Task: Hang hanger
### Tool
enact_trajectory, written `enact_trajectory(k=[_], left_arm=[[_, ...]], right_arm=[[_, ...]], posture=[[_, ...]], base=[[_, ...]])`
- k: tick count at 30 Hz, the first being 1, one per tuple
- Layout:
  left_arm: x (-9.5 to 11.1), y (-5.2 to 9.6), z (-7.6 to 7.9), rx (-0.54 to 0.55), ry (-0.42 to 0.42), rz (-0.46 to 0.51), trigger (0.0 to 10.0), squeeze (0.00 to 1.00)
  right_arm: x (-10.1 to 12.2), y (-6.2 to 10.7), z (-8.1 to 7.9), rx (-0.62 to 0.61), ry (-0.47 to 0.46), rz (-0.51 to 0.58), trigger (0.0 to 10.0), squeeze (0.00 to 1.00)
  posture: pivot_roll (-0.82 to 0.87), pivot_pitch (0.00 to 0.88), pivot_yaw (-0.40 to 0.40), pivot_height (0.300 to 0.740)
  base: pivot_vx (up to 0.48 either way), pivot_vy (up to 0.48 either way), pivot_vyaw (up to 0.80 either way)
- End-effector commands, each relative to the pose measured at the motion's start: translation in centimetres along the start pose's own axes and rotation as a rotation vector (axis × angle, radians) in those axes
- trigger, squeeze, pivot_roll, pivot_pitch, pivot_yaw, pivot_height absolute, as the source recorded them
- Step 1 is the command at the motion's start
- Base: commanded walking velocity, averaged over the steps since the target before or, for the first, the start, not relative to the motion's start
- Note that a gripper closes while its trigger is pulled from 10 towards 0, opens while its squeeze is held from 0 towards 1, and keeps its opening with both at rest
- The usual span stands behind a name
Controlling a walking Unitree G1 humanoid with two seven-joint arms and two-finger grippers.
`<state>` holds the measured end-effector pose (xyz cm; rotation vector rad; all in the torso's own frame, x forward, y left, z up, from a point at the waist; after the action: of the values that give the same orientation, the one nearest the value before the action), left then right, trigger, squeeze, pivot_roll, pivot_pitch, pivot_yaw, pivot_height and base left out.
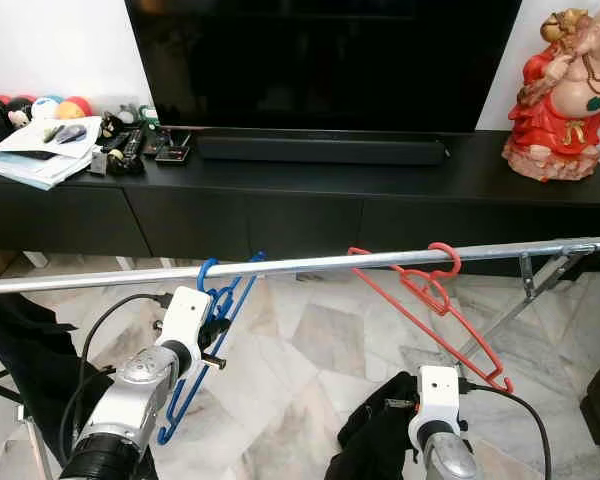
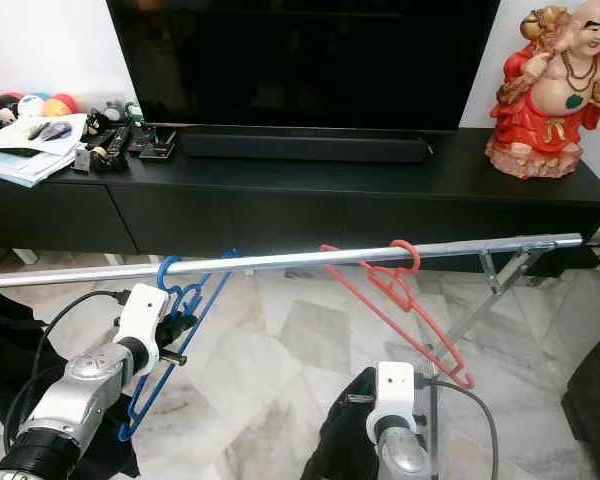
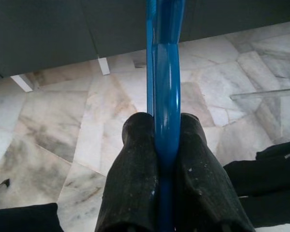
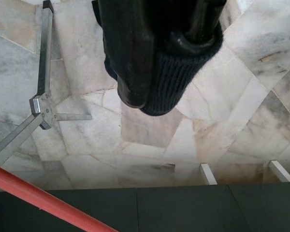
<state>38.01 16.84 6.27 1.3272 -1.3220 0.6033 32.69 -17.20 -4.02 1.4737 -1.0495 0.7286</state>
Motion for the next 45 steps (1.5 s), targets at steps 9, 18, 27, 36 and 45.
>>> enact_trajectory(k=[9,18,27,36,45], left_arm=[[0.3,2.2,-1.3,0.109,0.123,0.124,0.0,0.0],[0.0,4.9,-1.0,0.142,0.147,0.174,0.0,0.0],[-1.5,6.0,0.0,0.147,0.064,0.108,0.0,0.0],[-6.8,7.4,-0.9,0.28,0.031,-0.093,8.1,0.0],[-12.3,7.4,-0.3,0.298,0.083,-0.296,10.0,0.0]], right_arm=[[-0.3,0.1,-0.1,-0.002,-0.003,-0.006,10.0,0.0],[-0.4,0.2,0.0,-0.003,-0.002,-0.006,10.0,0.0],[-0.6,0.2,-0.1,-0.004,-0.002,-0.011,10.0,0.0],[-0.8,0.2,-0.2,-0.003,0.0,-0.018,10.0,0.0],[-0.9,0.3,-0.2,-0.007,0.0,-0.021,10.0,0.0]], posture=[[-0.04,0.096,0.024,0.74],[-0.03,0.102,0.019,0.74],[-0.03,0.099,0.022,0.74],[-0.02,0.099,0.024,0.74],[-0.02,0.096,0.024,0.74]], base=[[0.0,0.0,0.0],[0.0,0.0,0.0],[0.0,0.0,0.0],[0.0,0.0,0.0],[0.0,0.0,0.0]])
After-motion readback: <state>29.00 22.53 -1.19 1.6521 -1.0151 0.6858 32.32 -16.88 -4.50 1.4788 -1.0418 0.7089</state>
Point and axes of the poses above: a point about 5 cm out from each wrist's last joint towards the gripper, its own y axis pointing back from the gripper into the wrist, its own x axis along the axis of the wrist's last joint, z = x × y, the point moved 6 cm from there along -y, pointing out of the wrist towards the gripper, and after that the axes turned 11 degrees about -y, right-handed, at the moved point
